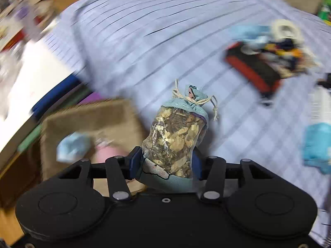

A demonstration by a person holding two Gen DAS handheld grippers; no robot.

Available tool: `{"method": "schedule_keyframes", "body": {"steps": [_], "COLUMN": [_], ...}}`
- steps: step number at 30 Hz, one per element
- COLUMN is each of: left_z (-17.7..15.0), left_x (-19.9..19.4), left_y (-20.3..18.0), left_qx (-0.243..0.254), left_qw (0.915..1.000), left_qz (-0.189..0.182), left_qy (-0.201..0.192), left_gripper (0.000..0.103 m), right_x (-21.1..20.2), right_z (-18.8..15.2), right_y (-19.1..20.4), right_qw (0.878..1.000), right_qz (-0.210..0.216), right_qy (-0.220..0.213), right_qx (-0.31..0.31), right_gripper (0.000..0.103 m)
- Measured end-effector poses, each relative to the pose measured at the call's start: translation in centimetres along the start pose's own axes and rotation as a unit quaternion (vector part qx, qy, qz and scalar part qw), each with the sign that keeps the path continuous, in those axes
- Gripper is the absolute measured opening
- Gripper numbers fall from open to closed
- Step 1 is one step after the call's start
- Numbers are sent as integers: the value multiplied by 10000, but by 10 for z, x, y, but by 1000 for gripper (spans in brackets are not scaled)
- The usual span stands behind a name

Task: Organize soft objects
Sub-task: 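Grasp the mesh nut bag with the left tool and carry it to the basket, then open the left tool to drop the nut bag into the woven basket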

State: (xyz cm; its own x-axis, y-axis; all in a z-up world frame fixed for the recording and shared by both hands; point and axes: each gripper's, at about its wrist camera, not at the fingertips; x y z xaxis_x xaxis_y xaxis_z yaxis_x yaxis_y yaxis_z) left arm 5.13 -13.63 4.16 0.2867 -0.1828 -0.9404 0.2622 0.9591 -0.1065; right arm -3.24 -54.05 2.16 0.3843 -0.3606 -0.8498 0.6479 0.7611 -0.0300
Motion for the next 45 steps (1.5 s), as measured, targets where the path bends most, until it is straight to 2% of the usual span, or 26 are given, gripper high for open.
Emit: {"method": "schedule_keyframes", "body": {"steps": [3,6,11,13,16,20,25,27,33,37,42,43,44,45], "left_z": [-8,-16,-27,-30,-30,-31,-27,-26,-30,-31,-31,-31,-31,-31], "left_x": [8,14,24,28,33,40,49,55,62,64,62,60,59,56], "left_y": [34,65,106,118,137,158,174,180,185,188,191,191,191,192], "left_qx": [-307,-600,-867,-934,-1083,-1269,-1361,-1417,-1301,-1306,-1339,-1350,-1369,-1387], "left_qw": [9988,9969,9939,9927,9916,9897,9882,9877,9847,9842,9850,9852,9852,9850], "left_qz": [375,509,684,766,711,655,682,638,1058,1084,974,924,881,842], "left_qy": [-14,29,7,-22,-28,-52,-165,-166,-480,-504,-493,-502,-529,-581], "left_gripper": [49,49,49,49,49,49,49,49,49,49,51,56,67,72], "right_x": [-6,-18,-75,-101,-136,-166,-175,-170,-148,-137,-124,-122,-121,-117], "right_z": [-6,-12,-33,-44,-63,-91,-135,-152,-188,-200,-199,-198,-198,-198], "right_y": [11,23,59,77,110,167,246,275,341,364,371,374,375,381], "right_qw": [9999,9996,9919,9884,9862,9789,9565,9488,9389,9410,9407,9411,9415,9422], "right_qz": [4,55,-236,-99,405,1185,2292,2512,2402,2101,2046,2027,2019,2011], "right_qy": [-109,-275,-1202,-1446,-1484,-1209,-348,17,567,623,693,683,673,649], "right_qx": [-74,-40,-344,-450,-615,-1148,-1770,-1917,-2399,-2580,-2618,-2620,-2614,-2600], "right_gripper": [40,40,40,40,40,40,40,40,40,40,40,40,41,44]}}
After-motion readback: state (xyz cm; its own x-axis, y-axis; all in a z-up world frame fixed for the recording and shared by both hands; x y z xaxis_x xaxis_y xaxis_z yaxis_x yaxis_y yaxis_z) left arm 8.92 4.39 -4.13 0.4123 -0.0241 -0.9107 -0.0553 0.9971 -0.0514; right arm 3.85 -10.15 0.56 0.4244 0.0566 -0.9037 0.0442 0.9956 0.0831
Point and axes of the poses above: each gripper's, at about its wrist camera, not at the fingertips, and x roughly the way its jaws point, y to its left, z to its top, and after that the axes turned 10 degrees about -x, right-handed
